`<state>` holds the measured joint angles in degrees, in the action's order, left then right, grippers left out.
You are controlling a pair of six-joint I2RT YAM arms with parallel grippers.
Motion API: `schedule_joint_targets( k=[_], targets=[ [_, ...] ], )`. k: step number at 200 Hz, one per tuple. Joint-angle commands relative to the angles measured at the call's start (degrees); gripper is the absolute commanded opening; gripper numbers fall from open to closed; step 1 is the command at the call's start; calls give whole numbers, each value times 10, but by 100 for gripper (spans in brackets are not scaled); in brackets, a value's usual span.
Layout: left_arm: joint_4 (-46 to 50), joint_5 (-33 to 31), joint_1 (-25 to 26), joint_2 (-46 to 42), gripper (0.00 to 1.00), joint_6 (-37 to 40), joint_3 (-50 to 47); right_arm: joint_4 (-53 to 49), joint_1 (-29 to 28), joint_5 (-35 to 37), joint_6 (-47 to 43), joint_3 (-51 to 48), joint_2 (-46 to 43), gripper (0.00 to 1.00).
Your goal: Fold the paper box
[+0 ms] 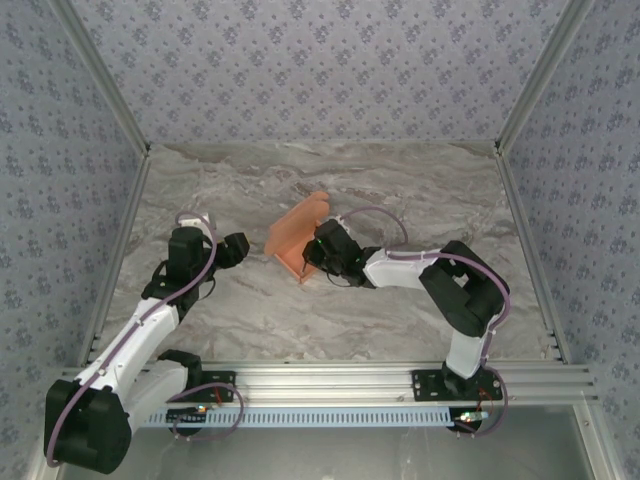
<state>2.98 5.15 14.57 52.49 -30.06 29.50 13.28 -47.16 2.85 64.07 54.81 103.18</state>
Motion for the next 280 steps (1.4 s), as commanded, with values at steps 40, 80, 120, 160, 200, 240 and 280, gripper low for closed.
schedule_joint_targets(
  k=[40, 80, 120, 160, 200, 240, 280],
  targets=[
    [-16, 11, -3, -10, 70, -5, -3, -18, -5, 23, -7, 15, -10, 24],
    [-19, 14, -3, -7, 70, -7, -4, -29, -7, 35, -51, 15, -48, 27],
    [-12, 18, -3, -8, 70, -9, 0, -76, -12, 52, -167, 11, -120, 36],
    [8, 4, -3, -3, 70, -6, -10, -167, 24, 56, -313, -4, -168, 48],
    [34, -3, -3, 16, 66, -18, -40, -160, 103, -29, -380, -25, -160, 54],
    [21, 33, 1, 45, 58, -36, -68, -138, 160, -130, -397, -6, -105, 57],
    [-21, 92, 33, 121, 53, -44, -54, -144, 175, -177, -401, 31, -47, 57]
  ],
)
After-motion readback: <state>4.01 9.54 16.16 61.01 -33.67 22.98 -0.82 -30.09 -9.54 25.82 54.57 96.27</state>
